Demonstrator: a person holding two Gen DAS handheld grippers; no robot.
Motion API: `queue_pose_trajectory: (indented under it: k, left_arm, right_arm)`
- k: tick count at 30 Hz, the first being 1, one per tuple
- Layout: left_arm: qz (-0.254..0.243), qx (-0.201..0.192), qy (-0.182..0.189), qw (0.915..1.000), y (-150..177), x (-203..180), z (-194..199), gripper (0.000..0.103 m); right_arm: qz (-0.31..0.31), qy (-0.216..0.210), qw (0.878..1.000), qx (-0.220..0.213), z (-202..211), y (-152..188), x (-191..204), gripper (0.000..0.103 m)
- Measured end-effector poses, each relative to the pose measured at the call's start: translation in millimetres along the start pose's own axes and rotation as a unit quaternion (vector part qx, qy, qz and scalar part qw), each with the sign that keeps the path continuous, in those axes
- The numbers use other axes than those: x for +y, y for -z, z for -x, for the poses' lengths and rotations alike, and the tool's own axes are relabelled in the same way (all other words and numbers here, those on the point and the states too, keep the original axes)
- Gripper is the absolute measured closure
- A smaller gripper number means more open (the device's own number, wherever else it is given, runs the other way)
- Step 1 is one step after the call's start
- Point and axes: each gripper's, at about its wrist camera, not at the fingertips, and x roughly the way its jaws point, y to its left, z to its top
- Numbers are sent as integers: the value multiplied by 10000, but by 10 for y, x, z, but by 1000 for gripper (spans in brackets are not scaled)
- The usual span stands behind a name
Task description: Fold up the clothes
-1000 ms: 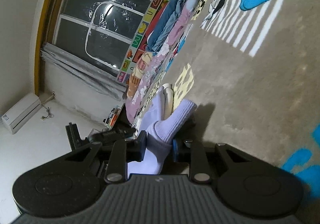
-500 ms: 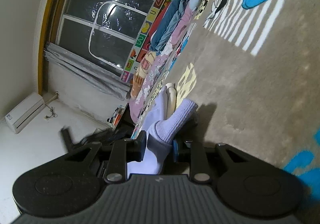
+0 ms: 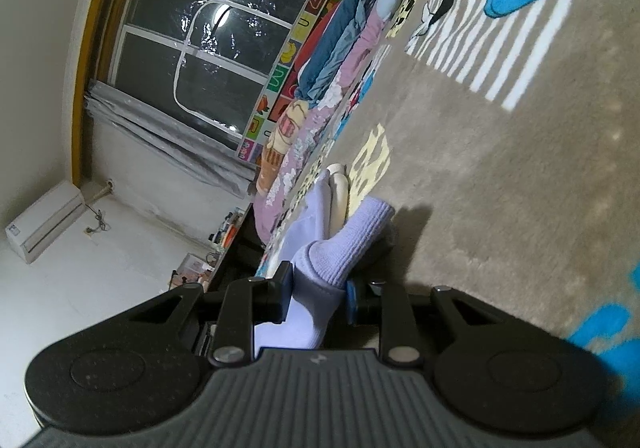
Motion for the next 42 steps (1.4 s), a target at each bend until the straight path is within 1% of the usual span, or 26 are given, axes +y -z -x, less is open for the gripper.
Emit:
queue_pose_trajectory:
  k: [1, 2, 3, 4, 5, 9, 10, 11, 12, 14, 17, 19, 20, 22, 23, 24, 30, 33, 37, 42]
  left_arm:
    - [31, -27, 28, 10000, 38, -7, 23, 79]
    - [62, -54, 56, 10000, 75, -14, 45, 74]
    - [93, -81, 83, 9999, 113, -22, 68, 57]
    - [124, -108, 111, 9998, 151, -29, 91, 51]
    - [155, -135, 139, 9997, 188, -36, 113, 49]
    - [280, -243, 250, 9990, 339, -65, 204, 50]
    - [185, -339, 292, 9988, 329, -88, 272, 50]
    - [-16, -427, 334, 9985, 324, -128, 312, 50]
    - [-232, -512, 376, 9977, 322, -169, 345, 49]
    - [-664, -679, 458, 9944, 319, -253, 412, 45]
    - [-1016, -622, 471, 9918, 368, -357, 359, 45]
    - [-1263, -618, 392, 9893, 413, -419, 345, 45]
    - [-1282, -626, 407, 9889, 416, -428, 344, 45]
    - [-1281, -644, 458, 9886, 415, -437, 345, 44]
    - [-1280, -653, 484, 9884, 415, -441, 345, 44]
    - [-1280, -662, 510, 9882, 414, -445, 345, 43]
    - [-1090, -643, 450, 9909, 379, -417, 288, 39]
    - [-1085, -312, 458, 9925, 377, -402, 186, 35]
    - [-881, -75, 721, 9935, 353, -339, 166, 35]
    - [-644, 3, 935, 9935, 349, -249, 160, 34]
  right_arm:
    - [20, 41, 10000, 9, -7, 2, 8, 77]
    - [41, 82, 10000, 18, -14, 4, 17, 78]
    - [52, 111, 9999, 22, -19, 6, 23, 78]
    - [60, 136, 9999, 25, -24, 9, 29, 78]
    - [68, 161, 9998, 27, -28, 11, 34, 79]
    - [40, 345, 9993, 100, -43, 5, 80, 79]
    - [-26, 406, 9991, 131, -41, -7, 91, 78]
    - [-93, 468, 9987, 163, -39, -19, 103, 77]
    - [-159, 541, 9983, 173, -28, -30, 116, 74]
    - [-260, 660, 9974, 153, 13, -39, 167, 69]
    - [-309, 891, 9955, 79, 75, -22, 236, 67]
    - [-138, 1104, 9938, 81, 87, -13, 324, 69]
    - [-65, 1161, 9932, 89, 88, -10, 368, 74]
    - [79, 1274, 9918, 104, 90, -3, 456, 78]
    - [136, 1278, 9917, 100, 88, -3, 509, 82]
    - [183, 1273, 9916, 99, 82, -10, 564, 83]
    - [733, 1383, 9875, 177, 20, -123, 952, 86]
    - [981, 1405, 9849, 226, -40, -191, 1154, 87]
    - [1331, 1392, 9808, 294, -190, -264, 1444, 88]
    - [1776, 1548, 9708, 447, -470, -257, 1775, 89]
